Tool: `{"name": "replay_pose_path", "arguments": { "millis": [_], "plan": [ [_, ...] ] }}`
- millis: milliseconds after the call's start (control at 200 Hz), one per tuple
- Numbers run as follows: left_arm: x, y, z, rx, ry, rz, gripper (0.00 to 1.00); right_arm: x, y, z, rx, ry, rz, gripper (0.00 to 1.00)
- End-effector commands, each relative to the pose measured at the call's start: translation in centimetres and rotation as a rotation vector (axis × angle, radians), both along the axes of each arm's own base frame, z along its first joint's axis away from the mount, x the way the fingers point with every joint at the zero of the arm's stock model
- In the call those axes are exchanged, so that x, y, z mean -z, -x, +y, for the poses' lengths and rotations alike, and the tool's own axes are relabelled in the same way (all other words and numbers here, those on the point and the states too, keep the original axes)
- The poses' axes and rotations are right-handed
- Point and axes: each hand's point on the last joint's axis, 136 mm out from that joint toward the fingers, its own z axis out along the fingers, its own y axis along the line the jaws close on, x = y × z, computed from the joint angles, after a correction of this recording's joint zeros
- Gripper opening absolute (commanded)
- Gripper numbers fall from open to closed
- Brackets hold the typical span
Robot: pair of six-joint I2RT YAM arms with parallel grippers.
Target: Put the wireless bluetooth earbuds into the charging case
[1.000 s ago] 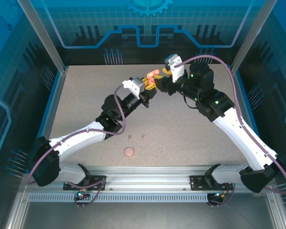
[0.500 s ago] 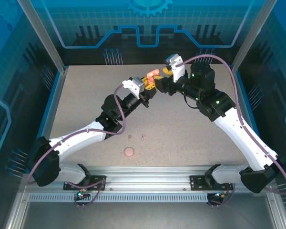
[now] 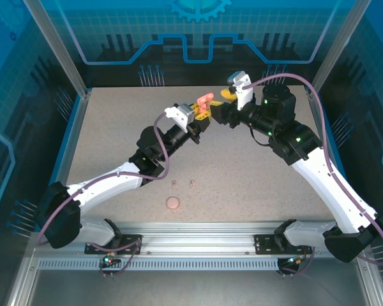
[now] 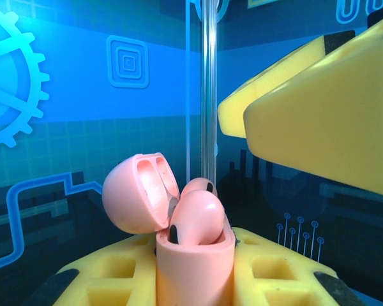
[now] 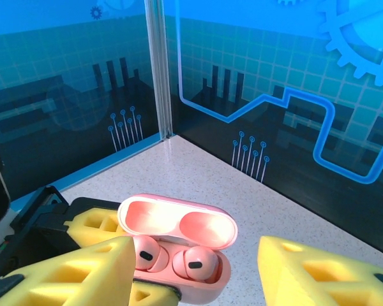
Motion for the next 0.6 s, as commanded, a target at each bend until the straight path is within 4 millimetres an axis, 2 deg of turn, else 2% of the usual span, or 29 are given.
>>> {"name": "replay_pose_path", "arguments": {
  "millis": [0, 140, 295, 470, 595],
  "plan": [
    [-3.1, 0.5, 0.2, 0.019, 0.072, -0.06, 0.0, -1.3, 0.7, -0.2, -0.029, -0.049, 0.007, 0.55],
    [-2.9, 0.5, 0.2, 0.021, 0.07, -0.059, 0.0, -3.0, 0.9, -0.3, -0.04, -0.135, 0.029, 0.57],
    [-2.5, 1.0, 0.2, 0.032, 0.062, -0.075, 0.0, -4.9, -0.5, -2.2, 0.054, -0.239, 0.107, 0.59],
    [-2.0, 1.9, -0.2, 0.092, 0.043, -0.099, 0.0, -5.1, -2.4, -4.1, 0.171, -0.237, 0.223, 0.59],
    [-1.6, 2.5, -0.9, 0.169, 0.022, -0.101, 0.0, -4.5, -3.6, -4.8, 0.208, -0.222, 0.314, 0.57]
  ]
}}
